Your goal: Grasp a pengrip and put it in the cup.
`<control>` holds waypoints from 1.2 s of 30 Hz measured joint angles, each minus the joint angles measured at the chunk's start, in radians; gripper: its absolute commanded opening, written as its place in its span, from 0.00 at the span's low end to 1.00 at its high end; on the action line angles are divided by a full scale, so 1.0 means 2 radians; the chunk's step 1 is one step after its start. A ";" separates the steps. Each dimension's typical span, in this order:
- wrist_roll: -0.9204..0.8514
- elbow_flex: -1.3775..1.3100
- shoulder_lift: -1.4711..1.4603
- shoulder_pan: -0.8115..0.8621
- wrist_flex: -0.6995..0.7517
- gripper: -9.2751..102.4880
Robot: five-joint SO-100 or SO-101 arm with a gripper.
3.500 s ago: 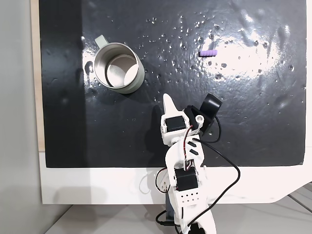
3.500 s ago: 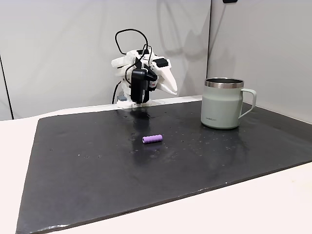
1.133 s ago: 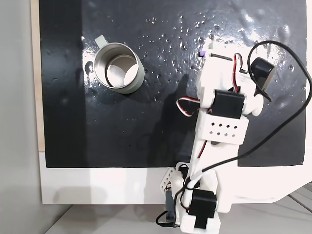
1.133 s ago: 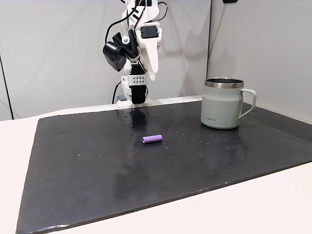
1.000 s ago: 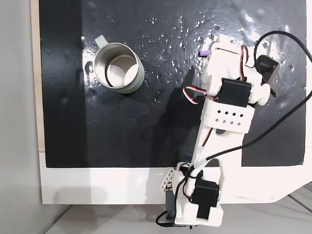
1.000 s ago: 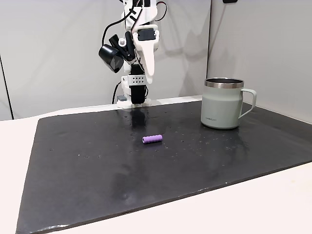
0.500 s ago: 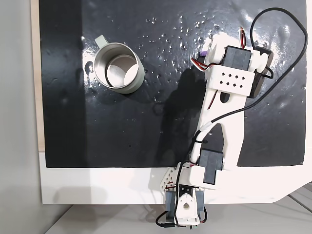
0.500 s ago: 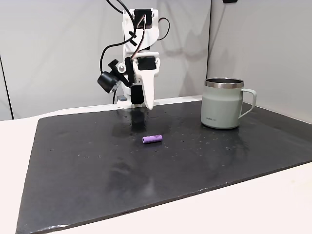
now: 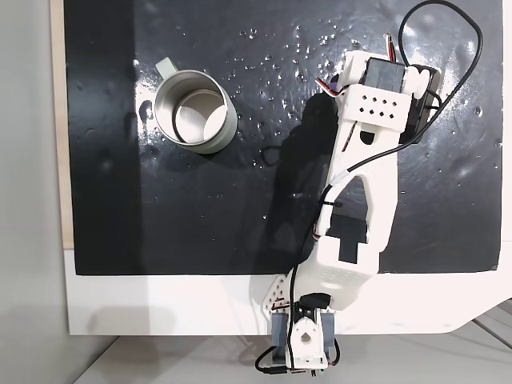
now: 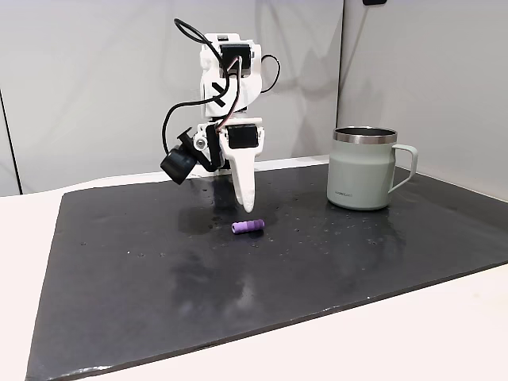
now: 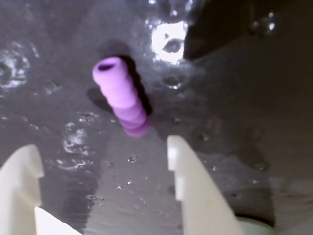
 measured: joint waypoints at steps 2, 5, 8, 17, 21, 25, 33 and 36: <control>-0.002 -0.004 -0.013 0.000 -0.005 0.30; -0.003 -0.016 -0.031 0.000 -0.013 0.30; -0.012 -0.020 -0.045 0.000 -0.023 0.30; -0.021 -0.038 -0.079 0.001 -0.031 0.15; -0.021 -0.044 -0.084 0.004 -0.031 0.09; -0.021 -0.050 -0.086 0.005 -0.031 0.08; -0.021 -0.071 -0.080 0.006 -0.005 0.08; -0.021 -0.071 -0.051 0.006 0.017 0.08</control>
